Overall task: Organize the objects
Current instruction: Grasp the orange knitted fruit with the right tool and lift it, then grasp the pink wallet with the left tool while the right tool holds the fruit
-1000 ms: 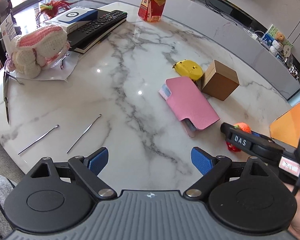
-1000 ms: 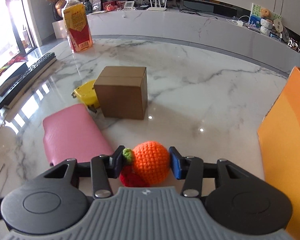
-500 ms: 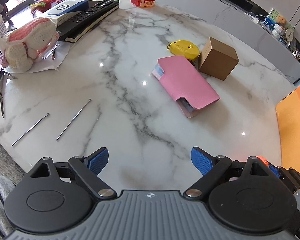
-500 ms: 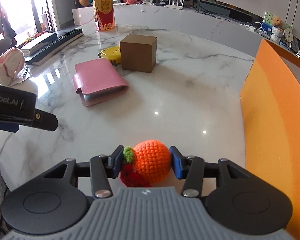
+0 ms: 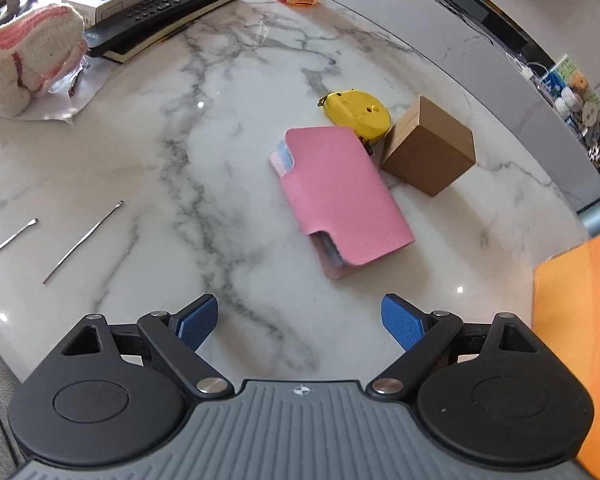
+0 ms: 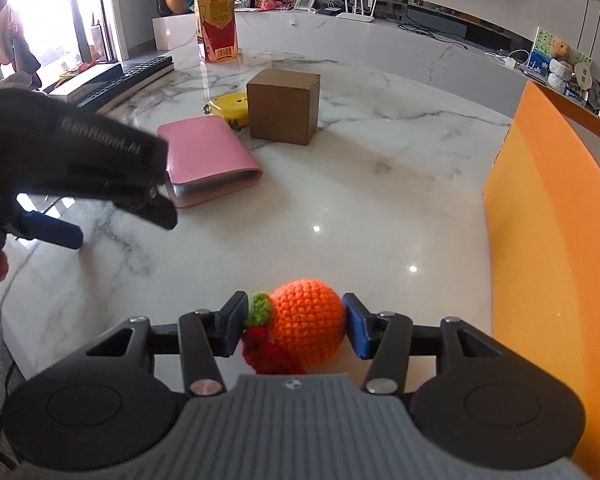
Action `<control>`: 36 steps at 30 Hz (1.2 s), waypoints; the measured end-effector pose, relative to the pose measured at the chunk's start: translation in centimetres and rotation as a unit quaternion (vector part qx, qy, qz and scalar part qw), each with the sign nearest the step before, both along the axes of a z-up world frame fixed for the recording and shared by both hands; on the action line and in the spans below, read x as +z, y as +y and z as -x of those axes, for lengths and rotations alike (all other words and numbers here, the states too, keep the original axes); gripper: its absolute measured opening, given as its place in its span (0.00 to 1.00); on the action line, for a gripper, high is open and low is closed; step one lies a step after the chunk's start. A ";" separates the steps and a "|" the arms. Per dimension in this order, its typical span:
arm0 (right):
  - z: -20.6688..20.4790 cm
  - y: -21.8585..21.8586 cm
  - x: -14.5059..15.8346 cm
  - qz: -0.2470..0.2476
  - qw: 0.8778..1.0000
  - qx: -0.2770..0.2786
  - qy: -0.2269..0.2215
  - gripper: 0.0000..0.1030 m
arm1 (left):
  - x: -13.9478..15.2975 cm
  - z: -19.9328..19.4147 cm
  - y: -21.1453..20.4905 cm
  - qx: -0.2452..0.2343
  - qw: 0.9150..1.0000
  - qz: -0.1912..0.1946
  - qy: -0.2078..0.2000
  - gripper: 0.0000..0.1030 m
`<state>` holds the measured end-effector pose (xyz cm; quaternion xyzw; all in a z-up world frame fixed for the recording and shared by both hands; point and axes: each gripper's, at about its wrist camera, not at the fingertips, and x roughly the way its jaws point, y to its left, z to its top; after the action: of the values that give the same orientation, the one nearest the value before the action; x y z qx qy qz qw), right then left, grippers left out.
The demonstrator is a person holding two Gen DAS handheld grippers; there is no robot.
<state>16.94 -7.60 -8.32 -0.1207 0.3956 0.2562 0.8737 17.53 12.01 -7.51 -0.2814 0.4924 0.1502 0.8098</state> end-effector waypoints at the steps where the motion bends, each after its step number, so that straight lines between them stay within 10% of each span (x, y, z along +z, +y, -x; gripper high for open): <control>1: 0.0 0.0 0.0 -0.001 1.000 0.001 0.001 0.54 | 0.0 -0.7 0.0 0.010 1.000 0.001 0.004 1.00; 8: 0.0 -0.1 0.0 -0.005 1.000 0.007 0.004 0.58 | -0.2 -4.1 0.0 0.051 0.997 -0.056 -0.011 0.84; 14: -0.1 0.0 0.1 -0.005 1.000 0.009 0.005 0.58 | 0.3 -2.5 -1.3 -0.014 0.997 -0.069 -0.043 0.40; 17: -0.2 -0.1 0.0 -0.006 1.000 0.010 0.005 0.58 | 0.1 -0.9 -0.3 -0.035 0.999 -0.009 -0.035 0.01; 36: -1.1 -1.1 1.6 -0.024 0.998 0.025 0.055 0.47 | 0.8 3.1 -1.1 -0.131 0.987 -0.093 0.025 0.09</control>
<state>18.02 -8.73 -6.67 -0.0950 0.4334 0.2933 0.8468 14.38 10.92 -6.76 -0.1339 0.5287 0.0954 0.8327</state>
